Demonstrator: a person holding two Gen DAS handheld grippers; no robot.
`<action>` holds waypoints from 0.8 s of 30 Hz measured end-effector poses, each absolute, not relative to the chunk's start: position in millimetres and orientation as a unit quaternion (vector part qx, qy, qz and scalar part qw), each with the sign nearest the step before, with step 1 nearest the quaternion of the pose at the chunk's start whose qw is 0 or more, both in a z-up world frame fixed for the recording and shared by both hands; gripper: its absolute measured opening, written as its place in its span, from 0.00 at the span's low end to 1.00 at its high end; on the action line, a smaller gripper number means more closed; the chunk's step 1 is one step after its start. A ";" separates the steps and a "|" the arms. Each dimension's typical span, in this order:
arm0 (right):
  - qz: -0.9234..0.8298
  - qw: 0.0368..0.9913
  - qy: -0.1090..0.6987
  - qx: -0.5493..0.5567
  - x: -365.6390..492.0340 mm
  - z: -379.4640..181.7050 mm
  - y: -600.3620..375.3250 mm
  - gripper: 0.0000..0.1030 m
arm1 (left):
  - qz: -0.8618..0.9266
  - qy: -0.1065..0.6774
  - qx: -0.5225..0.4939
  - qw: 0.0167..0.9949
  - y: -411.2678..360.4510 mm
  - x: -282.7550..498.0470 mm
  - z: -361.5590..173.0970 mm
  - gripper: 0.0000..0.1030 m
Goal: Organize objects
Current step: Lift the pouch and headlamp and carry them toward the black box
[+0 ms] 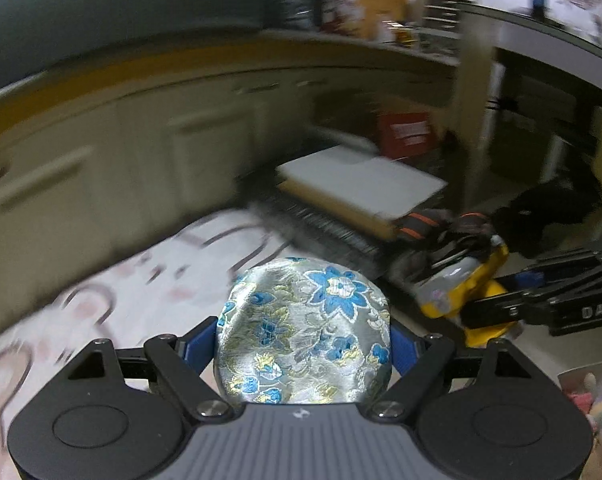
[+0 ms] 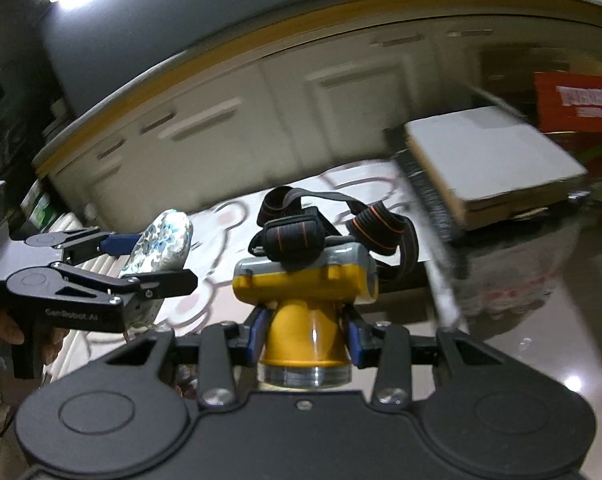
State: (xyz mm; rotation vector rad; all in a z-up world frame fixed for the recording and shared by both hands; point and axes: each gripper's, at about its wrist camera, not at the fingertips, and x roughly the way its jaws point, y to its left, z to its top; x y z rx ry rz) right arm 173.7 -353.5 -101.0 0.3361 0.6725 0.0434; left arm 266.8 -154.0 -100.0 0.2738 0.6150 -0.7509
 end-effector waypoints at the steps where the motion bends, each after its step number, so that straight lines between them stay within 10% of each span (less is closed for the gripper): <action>1: 0.014 0.930 0.327 0.167 173.0 -101.3 -359.3 0.40 | -0.372 0.288 0.137 0.872 -162.9 267.8 -100.1 0.82; 24: -0.061 0.926 0.320 0.191 157.4 -112.8 -430.6 0.40 | -0.516 0.245 0.243 0.784 -296.1 312.5 -170.9 0.82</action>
